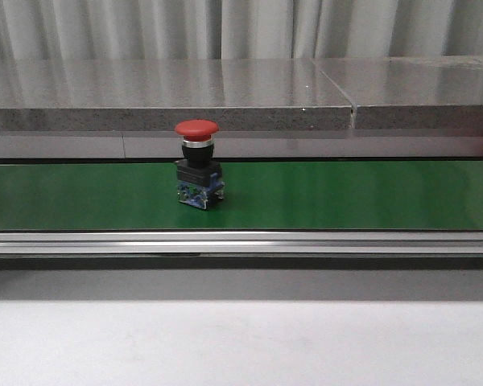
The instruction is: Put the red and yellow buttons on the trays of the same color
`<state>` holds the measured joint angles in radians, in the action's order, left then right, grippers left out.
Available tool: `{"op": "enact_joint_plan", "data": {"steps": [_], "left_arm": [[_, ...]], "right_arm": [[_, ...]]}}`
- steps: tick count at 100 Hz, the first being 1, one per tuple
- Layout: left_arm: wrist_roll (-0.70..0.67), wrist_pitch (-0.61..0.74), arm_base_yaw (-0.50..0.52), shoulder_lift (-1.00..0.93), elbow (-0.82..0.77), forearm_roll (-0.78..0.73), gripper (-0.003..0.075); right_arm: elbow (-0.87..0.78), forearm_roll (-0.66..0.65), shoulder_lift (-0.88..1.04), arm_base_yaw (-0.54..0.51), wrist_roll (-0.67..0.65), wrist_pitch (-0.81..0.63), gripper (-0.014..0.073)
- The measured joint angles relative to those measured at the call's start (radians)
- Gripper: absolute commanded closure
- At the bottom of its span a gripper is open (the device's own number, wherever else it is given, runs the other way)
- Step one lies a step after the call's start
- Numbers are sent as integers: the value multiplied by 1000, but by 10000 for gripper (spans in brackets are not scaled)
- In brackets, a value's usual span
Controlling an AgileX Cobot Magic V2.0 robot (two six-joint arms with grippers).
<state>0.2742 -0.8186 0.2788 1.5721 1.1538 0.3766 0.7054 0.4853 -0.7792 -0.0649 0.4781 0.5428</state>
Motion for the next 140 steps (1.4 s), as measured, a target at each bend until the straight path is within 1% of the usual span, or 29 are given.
{"op": "enact_joint_plan", "data": {"steps": [8,15,22,27,29,30,34,39,42,61,80,93,113,129,140], "left_arm": [[0,2,-4,2,0,10,581],[0,-1,-4,4,0,16,514],[0,-6,-4,4,0,22,391],[0,-8,-4,4,0,22,265],[0,-8,-4,4,0,22,233],[0,-8,-4,4,0,22,203],[2,-8,-4,6,0,13,122],[2,-8,-4,10,0,8,55],[2,-8,-4,10,0,7,35],[22,-11,-4,10,26,24,30],[125,-35,-4,-4,63,143,30],[166,-46,-4,-47,69,184,30],[214,-50,-4,-169,67,219,30],[297,-34,-4,-322,12,294,30],[329,6,-4,-437,-51,316,30]], "right_arm": [[0,0,0,0,0,0,660],[0,0,0,0,-2,0,660],[0,0,0,0,-2,0,660],[0,0,0,0,-2,0,660],[0,0,0,0,-2,0,660],[0,0,0,0,-2,0,660],[0,0,0,0,-2,0,660],[0,0,0,0,-2,0,660],[0,0,0,0,-2,0,660],[0,0,0,0,-1,0,660],[0,0,0,0,-1,0,660],[0,0,0,0,-1,0,660],[0,0,0,0,-1,0,660],[0,0,0,0,-1,0,660],[0,0,0,0,-1,0,660]]}}
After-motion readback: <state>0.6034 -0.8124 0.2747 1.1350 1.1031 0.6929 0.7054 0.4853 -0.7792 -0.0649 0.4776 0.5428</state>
